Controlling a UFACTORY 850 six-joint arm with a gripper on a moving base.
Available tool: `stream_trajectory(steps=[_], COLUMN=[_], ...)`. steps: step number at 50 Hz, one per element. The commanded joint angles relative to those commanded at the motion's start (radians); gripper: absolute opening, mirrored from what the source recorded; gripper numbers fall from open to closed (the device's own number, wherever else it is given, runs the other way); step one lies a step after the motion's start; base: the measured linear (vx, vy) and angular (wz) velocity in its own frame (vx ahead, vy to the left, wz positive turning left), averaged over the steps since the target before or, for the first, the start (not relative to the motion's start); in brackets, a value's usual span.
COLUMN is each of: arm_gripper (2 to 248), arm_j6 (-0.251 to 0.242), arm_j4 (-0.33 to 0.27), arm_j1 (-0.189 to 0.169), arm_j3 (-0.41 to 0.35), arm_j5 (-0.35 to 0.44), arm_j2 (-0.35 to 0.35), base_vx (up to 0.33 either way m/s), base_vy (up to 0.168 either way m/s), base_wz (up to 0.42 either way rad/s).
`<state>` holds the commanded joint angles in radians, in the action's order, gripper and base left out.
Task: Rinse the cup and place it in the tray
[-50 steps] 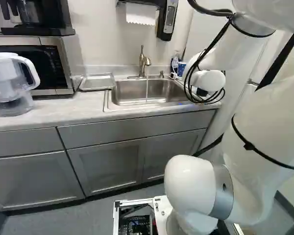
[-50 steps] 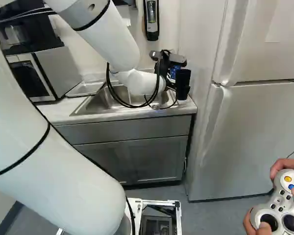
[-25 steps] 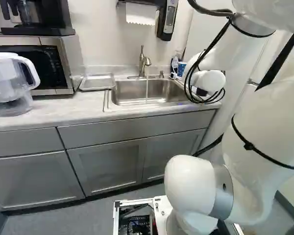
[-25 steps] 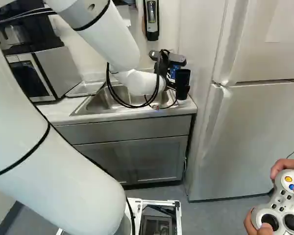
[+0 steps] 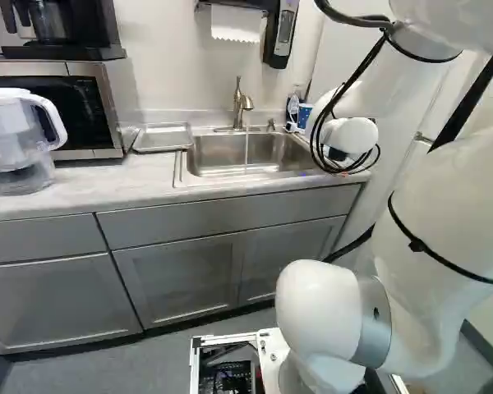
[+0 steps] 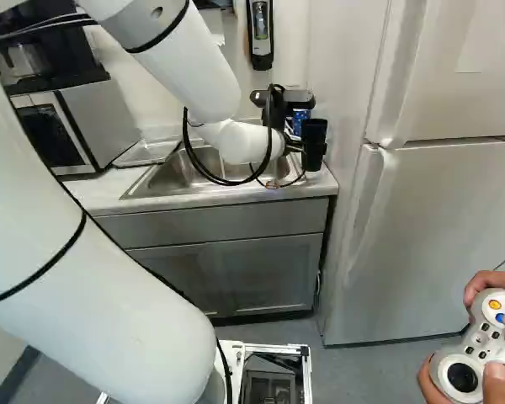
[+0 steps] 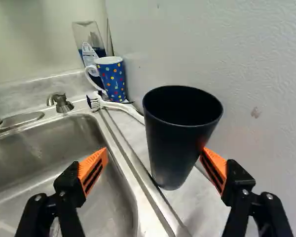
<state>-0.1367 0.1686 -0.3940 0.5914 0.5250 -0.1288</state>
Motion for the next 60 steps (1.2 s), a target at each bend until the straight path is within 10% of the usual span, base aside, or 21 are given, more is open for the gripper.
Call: stream_trajectory(steps=[60], arm_gripper=[247], arm_j6=[0.000], arm_j4=[0.000], arm_j1=[-0.025], arm_j3=[0.050], arm_j5=[0.000], arm_j2=[0.053], base_vx=[0.000], base_vy=[0.000], base_wz=[0.000])
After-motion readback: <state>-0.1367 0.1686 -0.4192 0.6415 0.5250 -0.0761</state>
